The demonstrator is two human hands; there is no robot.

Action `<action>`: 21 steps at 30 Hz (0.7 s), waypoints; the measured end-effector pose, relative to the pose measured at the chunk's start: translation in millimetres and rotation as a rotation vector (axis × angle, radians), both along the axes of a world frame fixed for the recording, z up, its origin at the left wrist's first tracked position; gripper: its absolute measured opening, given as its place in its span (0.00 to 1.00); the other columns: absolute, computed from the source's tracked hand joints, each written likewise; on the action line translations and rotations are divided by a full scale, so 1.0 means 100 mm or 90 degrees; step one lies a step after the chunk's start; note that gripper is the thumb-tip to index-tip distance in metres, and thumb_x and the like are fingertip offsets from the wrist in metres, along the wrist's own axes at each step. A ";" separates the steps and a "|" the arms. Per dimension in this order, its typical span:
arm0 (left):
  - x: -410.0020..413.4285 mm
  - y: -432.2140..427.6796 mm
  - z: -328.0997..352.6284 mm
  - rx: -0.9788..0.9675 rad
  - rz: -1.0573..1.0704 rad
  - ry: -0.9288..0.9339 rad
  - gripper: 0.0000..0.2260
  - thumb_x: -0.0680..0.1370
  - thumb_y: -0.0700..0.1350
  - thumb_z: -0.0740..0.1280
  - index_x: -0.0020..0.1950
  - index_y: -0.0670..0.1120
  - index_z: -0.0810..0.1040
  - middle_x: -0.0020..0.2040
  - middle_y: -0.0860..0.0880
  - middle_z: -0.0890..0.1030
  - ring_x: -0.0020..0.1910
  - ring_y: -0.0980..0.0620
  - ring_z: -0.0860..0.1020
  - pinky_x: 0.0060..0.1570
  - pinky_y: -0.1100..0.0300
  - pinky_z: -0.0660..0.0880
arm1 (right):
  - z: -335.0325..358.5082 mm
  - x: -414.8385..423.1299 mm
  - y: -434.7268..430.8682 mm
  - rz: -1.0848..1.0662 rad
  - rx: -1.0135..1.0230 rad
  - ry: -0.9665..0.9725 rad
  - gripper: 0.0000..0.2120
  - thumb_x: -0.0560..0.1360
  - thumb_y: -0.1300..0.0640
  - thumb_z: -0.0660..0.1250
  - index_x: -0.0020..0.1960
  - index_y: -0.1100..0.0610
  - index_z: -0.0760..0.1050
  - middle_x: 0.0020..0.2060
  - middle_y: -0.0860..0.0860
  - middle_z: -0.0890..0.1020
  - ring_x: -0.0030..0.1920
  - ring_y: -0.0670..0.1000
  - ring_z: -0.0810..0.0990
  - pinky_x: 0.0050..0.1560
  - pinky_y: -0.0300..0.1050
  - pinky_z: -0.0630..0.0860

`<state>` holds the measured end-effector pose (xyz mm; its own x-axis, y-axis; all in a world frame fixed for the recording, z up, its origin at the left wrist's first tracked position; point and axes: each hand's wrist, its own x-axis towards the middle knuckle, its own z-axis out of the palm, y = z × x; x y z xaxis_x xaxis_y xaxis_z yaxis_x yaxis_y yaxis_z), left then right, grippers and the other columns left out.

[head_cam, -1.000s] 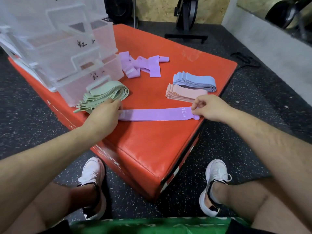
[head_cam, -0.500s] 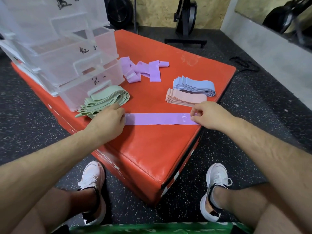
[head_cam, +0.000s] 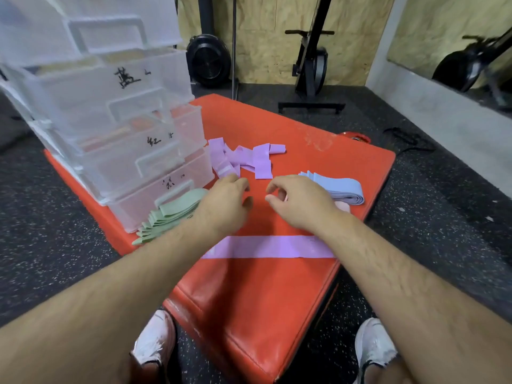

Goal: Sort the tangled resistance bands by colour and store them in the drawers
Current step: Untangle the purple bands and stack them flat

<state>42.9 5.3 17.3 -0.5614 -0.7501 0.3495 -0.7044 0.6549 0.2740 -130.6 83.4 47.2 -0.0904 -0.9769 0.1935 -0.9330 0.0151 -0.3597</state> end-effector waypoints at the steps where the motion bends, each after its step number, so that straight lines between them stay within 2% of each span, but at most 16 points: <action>1: -0.08 -0.09 0.00 0.011 0.001 0.009 0.12 0.75 0.44 0.67 0.55 0.41 0.79 0.50 0.41 0.79 0.50 0.38 0.78 0.48 0.48 0.75 | 0.01 0.02 -0.09 -0.006 0.002 0.004 0.08 0.77 0.47 0.65 0.55 0.45 0.78 0.47 0.46 0.81 0.51 0.52 0.79 0.51 0.52 0.77; 5: -0.38 -0.47 -0.05 0.102 0.026 0.026 0.19 0.73 0.45 0.69 0.64 0.45 0.77 0.57 0.40 0.77 0.57 0.38 0.76 0.57 0.48 0.73 | 0.02 0.05 -0.41 -0.038 0.027 0.059 0.16 0.79 0.49 0.62 0.66 0.46 0.74 0.59 0.51 0.80 0.61 0.58 0.76 0.57 0.53 0.75; 7: -0.53 -0.67 -0.07 0.151 0.075 -0.033 0.24 0.74 0.49 0.68 0.70 0.51 0.73 0.63 0.42 0.73 0.63 0.37 0.73 0.63 0.46 0.70 | 0.01 0.04 -0.54 -0.054 0.034 0.081 0.18 0.80 0.50 0.60 0.69 0.47 0.72 0.62 0.52 0.79 0.62 0.59 0.75 0.58 0.53 0.73; 10: -0.73 -0.94 -0.04 0.238 0.165 -0.157 0.30 0.76 0.56 0.65 0.77 0.61 0.59 0.76 0.46 0.59 0.75 0.37 0.59 0.70 0.40 0.64 | 0.03 -0.03 -0.70 -0.078 0.040 0.099 0.19 0.80 0.50 0.60 0.70 0.48 0.70 0.61 0.53 0.79 0.62 0.60 0.75 0.56 0.52 0.71; 12: -0.82 -1.09 -0.05 0.289 0.198 -0.188 0.31 0.77 0.60 0.60 0.78 0.65 0.52 0.80 0.48 0.50 0.77 0.37 0.51 0.71 0.35 0.59 | 0.04 -0.07 -0.77 -0.091 0.044 0.104 0.18 0.80 0.50 0.60 0.69 0.49 0.70 0.61 0.53 0.78 0.62 0.60 0.75 0.55 0.52 0.70; 14: -0.86 -1.23 -0.11 0.317 0.204 -0.195 0.25 0.77 0.62 0.55 0.75 0.69 0.56 0.79 0.49 0.53 0.77 0.37 0.52 0.70 0.36 0.58 | 0.04 -0.10 -0.81 -0.097 0.058 0.103 0.18 0.80 0.50 0.60 0.69 0.49 0.69 0.61 0.54 0.78 0.62 0.60 0.75 0.56 0.52 0.69; 16: -0.89 -1.51 -0.31 0.309 0.197 -0.219 0.18 0.70 0.64 0.51 0.58 0.73 0.67 0.72 0.50 0.67 0.73 0.39 0.61 0.67 0.39 0.61 | 0.03 -0.13 -0.83 -0.102 0.076 0.100 0.19 0.80 0.51 0.60 0.70 0.50 0.69 0.61 0.54 0.78 0.62 0.61 0.75 0.57 0.52 0.69; 17: -0.92 -1.61 -0.37 0.308 0.187 -0.226 0.13 0.68 0.62 0.52 0.51 0.70 0.69 0.68 0.50 0.71 0.70 0.40 0.64 0.65 0.40 0.63 | 0.04 -0.14 -0.84 -0.107 0.081 0.097 0.18 0.79 0.51 0.60 0.69 0.50 0.69 0.61 0.54 0.78 0.62 0.61 0.75 0.57 0.52 0.69; 18: -0.94 -1.67 -0.37 0.296 0.189 -0.228 0.10 0.71 0.56 0.57 0.49 0.67 0.72 0.65 0.49 0.73 0.68 0.40 0.67 0.64 0.42 0.66 | 0.04 -0.14 -0.84 -0.112 0.085 0.095 0.18 0.79 0.51 0.60 0.68 0.51 0.70 0.61 0.54 0.78 0.62 0.61 0.75 0.56 0.53 0.69; 20: -0.90 -1.39 -0.07 0.288 0.185 -0.191 0.13 0.75 0.41 0.62 0.56 0.54 0.78 0.64 0.43 0.75 0.64 0.40 0.72 0.61 0.49 0.71 | 0.04 -0.13 -0.83 -0.118 0.092 0.093 0.17 0.79 0.50 0.61 0.67 0.51 0.70 0.60 0.54 0.78 0.62 0.61 0.75 0.56 0.53 0.70; 21: -0.88 -1.35 -0.02 0.271 0.175 -0.148 0.13 0.75 0.37 0.63 0.58 0.46 0.79 0.65 0.41 0.75 0.64 0.40 0.74 0.59 0.52 0.70 | 0.05 -0.11 -0.81 -0.119 0.094 0.091 0.17 0.78 0.50 0.61 0.66 0.50 0.71 0.60 0.54 0.79 0.62 0.60 0.76 0.56 0.53 0.70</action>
<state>-45.6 -129.5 15.7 -0.3507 -0.9280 -0.1260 -0.9073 0.3033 0.2914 -141.8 2.0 52.1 -0.2542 -0.9643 0.0741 -0.9501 0.2346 -0.2057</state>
